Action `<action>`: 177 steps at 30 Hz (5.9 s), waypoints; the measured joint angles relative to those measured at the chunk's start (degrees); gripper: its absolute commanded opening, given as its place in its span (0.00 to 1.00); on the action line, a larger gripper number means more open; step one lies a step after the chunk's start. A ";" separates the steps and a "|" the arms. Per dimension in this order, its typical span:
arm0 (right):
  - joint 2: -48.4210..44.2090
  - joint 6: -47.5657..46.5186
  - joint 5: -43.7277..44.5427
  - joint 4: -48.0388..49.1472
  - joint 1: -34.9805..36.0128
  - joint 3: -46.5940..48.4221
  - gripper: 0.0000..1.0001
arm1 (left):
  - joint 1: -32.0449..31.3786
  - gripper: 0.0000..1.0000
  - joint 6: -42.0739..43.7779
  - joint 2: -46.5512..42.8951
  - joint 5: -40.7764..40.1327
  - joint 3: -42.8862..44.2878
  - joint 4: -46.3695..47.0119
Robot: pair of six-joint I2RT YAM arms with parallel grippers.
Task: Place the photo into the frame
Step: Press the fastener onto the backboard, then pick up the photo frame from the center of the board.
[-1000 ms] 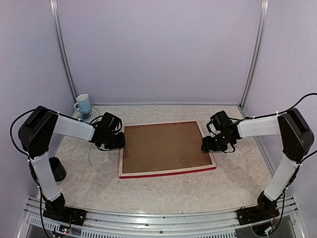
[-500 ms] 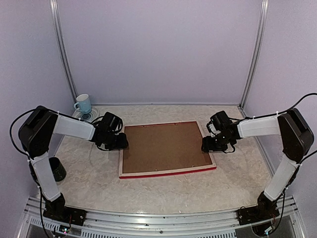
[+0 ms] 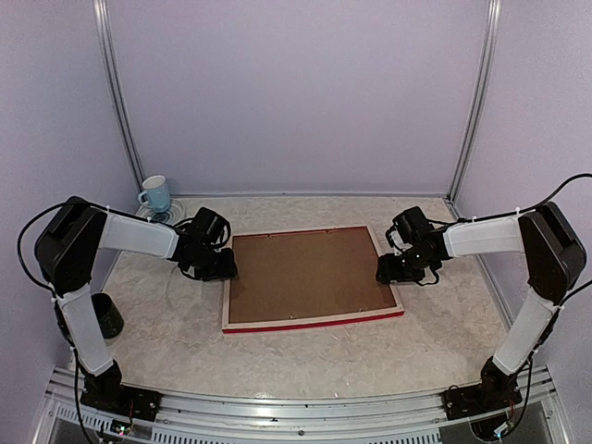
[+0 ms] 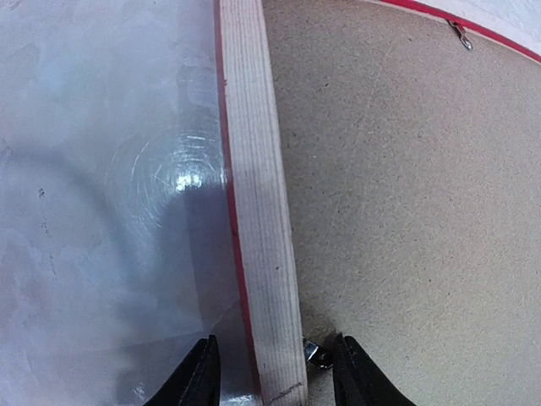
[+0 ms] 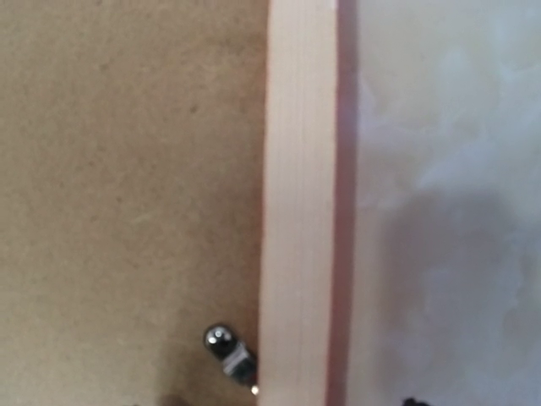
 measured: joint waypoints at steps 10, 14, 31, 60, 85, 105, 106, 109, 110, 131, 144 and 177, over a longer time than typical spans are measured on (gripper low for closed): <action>0.00 0.00 -0.02 0.48 0.00 -0.76 0.66 | 0.28 0.46 -1.22 0.39 -0.28 0.96 -1.18; 0.00 0.00 -0.61 0.50 0.00 -0.76 0.66 | 0.72 0.48 -1.97 1.22 -0.59 2.23 -1.68; 0.00 0.02 -2.67 0.81 0.00 -0.76 0.64 | 0.46 0.31 -9.18 3.80 1.29 7.69 -7.91; 0.00 0.07 -3.85 1.20 0.00 -1.29 0.64 | -0.61 0.17 -11.52 4.11 0.90 10.38 -14.47; -0.79 0.09 -4.11 0.76 0.00 -1.29 0.73 | 1.73 0.92 -9.44 0.17 -3.23 10.14 -15.13; -4.92 0.20 -4.04 -0.11 0.00 -0.74 0.82 | -5.92 0.99 2.10 -17.77 -12.37 4.22 -3.96; -4.96 0.20 -4.04 -0.20 -0.02 -0.72 0.82 | -6.56 0.99 2.95 -18.05 -12.68 4.22 -3.37; -5.11 0.20 -3.93 -0.48 -0.20 -0.72 0.82 | -8.24 0.99 5.73 -18.45 -13.62 4.20 -1.88; -5.16 0.20 -3.87 -0.55 -0.22 -0.72 0.82 | -8.63 0.99 6.38 -18.51 -13.75 4.15 -1.49; -5.18 0.22 -3.63 -1.27 -0.68 -0.72 0.82 | -11.67 0.99 12.24 -19.69 -15.26 3.02 1.64; -5.18 0.22 -3.61 -1.25 -1.03 -0.72 0.81 | -15.52 0.99 16.39 -19.54 -11.30 3.08 3.50; -9.97 0.26 -2.54 -1.14 -1.92 -3.56 0.81 | -28.30 0.98 48.81 -8.48 10.14 4.55 3.82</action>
